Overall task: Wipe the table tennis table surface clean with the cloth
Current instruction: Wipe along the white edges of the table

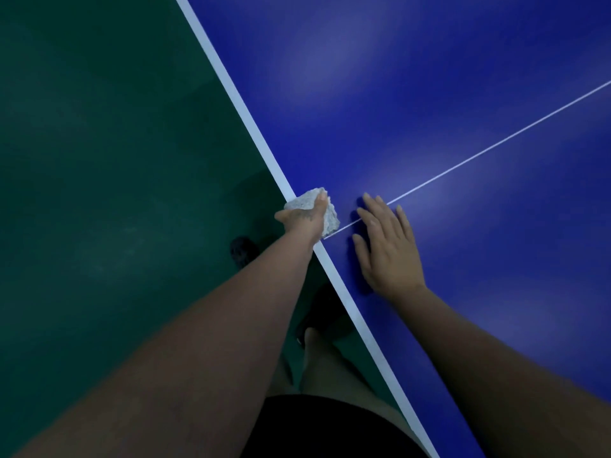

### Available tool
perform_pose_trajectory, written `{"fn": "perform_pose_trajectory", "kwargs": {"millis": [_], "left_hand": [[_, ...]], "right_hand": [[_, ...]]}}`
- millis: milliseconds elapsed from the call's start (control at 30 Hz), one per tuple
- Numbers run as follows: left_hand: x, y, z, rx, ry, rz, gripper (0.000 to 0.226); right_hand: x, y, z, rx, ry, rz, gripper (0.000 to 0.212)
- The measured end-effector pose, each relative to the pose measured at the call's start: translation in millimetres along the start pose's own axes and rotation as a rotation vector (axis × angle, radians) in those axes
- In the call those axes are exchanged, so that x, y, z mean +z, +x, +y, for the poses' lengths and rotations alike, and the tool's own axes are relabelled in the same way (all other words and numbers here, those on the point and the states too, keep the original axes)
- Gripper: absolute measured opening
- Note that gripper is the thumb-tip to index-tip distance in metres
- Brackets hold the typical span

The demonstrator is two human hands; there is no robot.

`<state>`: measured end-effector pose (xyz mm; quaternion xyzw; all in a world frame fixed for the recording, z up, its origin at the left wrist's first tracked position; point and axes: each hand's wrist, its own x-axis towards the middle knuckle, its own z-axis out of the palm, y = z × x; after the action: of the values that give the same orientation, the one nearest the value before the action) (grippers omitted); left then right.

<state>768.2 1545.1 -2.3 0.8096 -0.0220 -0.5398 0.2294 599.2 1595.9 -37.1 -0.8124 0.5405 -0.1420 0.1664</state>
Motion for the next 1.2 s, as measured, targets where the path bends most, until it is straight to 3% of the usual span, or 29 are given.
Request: {"fn": "perform_pose_trajectory", "kwargs": {"millis": [333, 900, 1033, 1200], "left_hand": [[-21.5, 40.7, 70.0, -0.051, 0.011, 0.024, 0.088], [-53.1, 114.6, 178.2, -0.009, 0.013, 0.059, 0.092], [-52.4, 113.8, 165.4, 0.087, -0.051, 0.043, 0.088], [-31.4, 90.9, 89.7, 0.08, -0.103, -0.016, 0.07]], "right_hand": [[43.4, 124.7, -27.7, 0.021, -0.026, -0.017, 0.051], [53.5, 136.8, -25.2, -0.002, -0.084, 0.028, 0.054], [52.8, 136.4, -26.2, 0.007, -0.085, 0.03, 0.054], [54.1, 135.9, -22.5, -0.004, -0.07, 0.031, 0.054]]}}
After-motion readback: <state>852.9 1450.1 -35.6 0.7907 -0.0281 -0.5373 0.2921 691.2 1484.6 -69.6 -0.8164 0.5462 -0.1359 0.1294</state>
